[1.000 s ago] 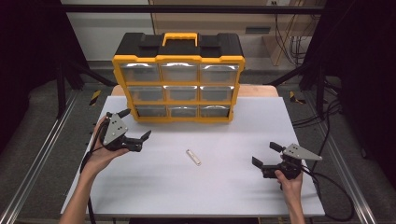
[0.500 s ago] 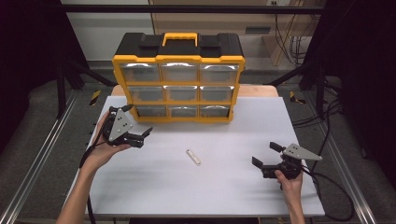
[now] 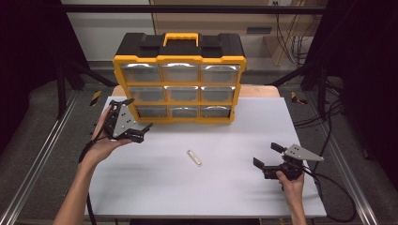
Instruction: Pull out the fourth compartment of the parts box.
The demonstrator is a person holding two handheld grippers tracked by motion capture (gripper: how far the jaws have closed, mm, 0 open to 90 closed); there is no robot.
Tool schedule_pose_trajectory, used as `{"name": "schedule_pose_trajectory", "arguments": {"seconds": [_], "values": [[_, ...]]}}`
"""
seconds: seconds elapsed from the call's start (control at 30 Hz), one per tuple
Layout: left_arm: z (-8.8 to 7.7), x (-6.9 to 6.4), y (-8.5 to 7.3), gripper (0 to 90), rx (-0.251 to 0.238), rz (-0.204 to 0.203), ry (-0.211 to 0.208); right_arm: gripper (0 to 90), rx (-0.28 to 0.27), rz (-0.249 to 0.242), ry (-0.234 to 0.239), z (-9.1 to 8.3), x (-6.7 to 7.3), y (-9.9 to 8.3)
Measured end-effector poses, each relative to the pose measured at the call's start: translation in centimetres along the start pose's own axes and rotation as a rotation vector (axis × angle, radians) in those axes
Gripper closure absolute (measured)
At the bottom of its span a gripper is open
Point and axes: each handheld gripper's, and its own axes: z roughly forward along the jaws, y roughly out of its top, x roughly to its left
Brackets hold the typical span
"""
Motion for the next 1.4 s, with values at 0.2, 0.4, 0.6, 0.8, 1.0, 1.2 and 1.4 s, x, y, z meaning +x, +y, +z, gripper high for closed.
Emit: {"name": "schedule_pose_trajectory", "arguments": {"seconds": [0.2, 0.4, 0.6, 0.8, 1.0, 1.2, 1.4], "values": [[0.5, 0.7, 0.1, 2.2, 0.012, 0.03, 0.005, 0.3, 0.002, 0.002, 0.001, 0.0, 0.0, 0.0], [1.1, 1.3, 0.3, 2.2, 0.026, 0.07, 0.006, 0.3, 0.004, -0.001, 0.002, 0.1, 0.0, 0.0], [1.5, 1.9, 0.8, 2.2, 0.036, 0.117, 0.015, 0.3, 0.006, -0.004, 0.0, 0.1, 0.0, 0.0], [2.1, 2.3, 1.1, 2.2, 0.05, 0.165, 0.023, 0.4, 0.007, -0.006, -0.002, 0.1, 0.0, -0.1], [2.7, 2.6, 1.4, 2.2, 0.053, 0.217, 0.022, 0.3, 0.008, -0.006, -0.003, 0.1, 0.0, -0.1], [3.3, 2.9, 1.7, 2.2, 0.067, 0.27, 0.026, 0.3, 0.007, -0.006, -0.003, 0.1, 0.0, -0.1], [4.0, 3.1, 1.7, 2.5, 0.085, 0.317, 0.026, 0.4, 0.007, -0.006, -0.003, 0.1, 0.0, -0.1]]}}
